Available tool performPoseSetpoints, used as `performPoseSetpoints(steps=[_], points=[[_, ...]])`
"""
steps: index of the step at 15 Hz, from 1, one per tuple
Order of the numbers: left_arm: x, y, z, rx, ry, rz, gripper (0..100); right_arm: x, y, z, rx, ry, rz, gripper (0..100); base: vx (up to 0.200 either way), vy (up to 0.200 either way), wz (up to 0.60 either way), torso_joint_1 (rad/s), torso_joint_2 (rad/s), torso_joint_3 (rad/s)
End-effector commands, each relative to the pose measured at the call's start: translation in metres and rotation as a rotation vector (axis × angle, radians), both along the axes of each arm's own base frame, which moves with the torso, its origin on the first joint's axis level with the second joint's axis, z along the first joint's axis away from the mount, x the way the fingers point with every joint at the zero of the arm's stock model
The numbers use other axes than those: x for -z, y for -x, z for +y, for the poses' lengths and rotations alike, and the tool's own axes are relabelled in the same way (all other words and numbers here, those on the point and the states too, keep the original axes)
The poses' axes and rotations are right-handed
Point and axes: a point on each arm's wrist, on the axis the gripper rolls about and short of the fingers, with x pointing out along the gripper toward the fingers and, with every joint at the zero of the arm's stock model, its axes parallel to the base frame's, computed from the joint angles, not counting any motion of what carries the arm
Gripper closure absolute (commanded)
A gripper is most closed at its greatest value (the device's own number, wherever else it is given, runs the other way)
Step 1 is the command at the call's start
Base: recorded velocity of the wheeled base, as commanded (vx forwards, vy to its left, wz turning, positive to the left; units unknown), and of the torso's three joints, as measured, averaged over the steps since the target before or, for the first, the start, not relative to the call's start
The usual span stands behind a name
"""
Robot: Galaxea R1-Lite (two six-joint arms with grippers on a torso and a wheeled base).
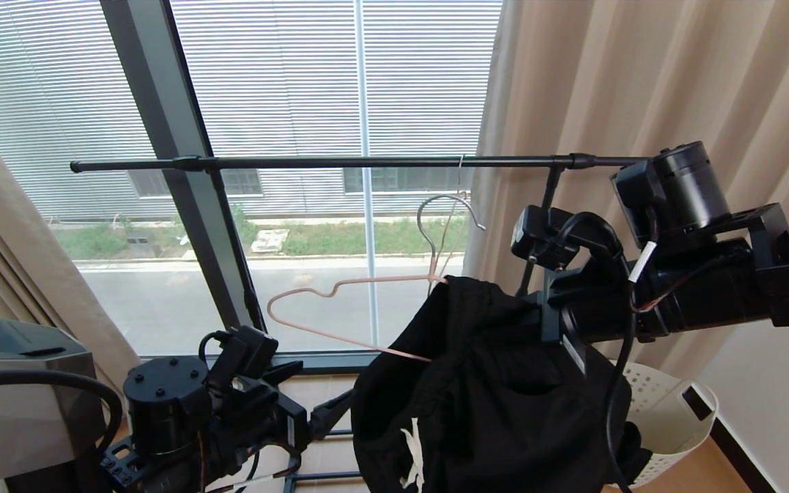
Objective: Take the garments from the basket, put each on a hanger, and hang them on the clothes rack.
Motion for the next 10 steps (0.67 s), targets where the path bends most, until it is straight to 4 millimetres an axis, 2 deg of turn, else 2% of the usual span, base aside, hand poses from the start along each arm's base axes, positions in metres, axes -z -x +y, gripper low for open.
performPoseSetpoints(steps=[1,9,10], points=[[0.011,0.004,-0.010,0.038,-0.021,0.034,0,-0.002,0.005,0.000,-0.009,-0.005,-0.007,100,0.000,0.000,0.00,0.000,0.00,0.000],[0.027,0.004,-0.018,0.032,-0.062,0.080,0,-0.009,0.024,-0.002,-0.033,-0.026,-0.025,100,0.000,0.000,0.00,0.000,0.00,0.000],[0.028,0.004,-0.018,0.032,-0.063,0.083,100,-0.009,0.024,-0.003,-0.032,-0.026,-0.022,100,0.000,0.000,0.00,0.000,0.00,0.000]])
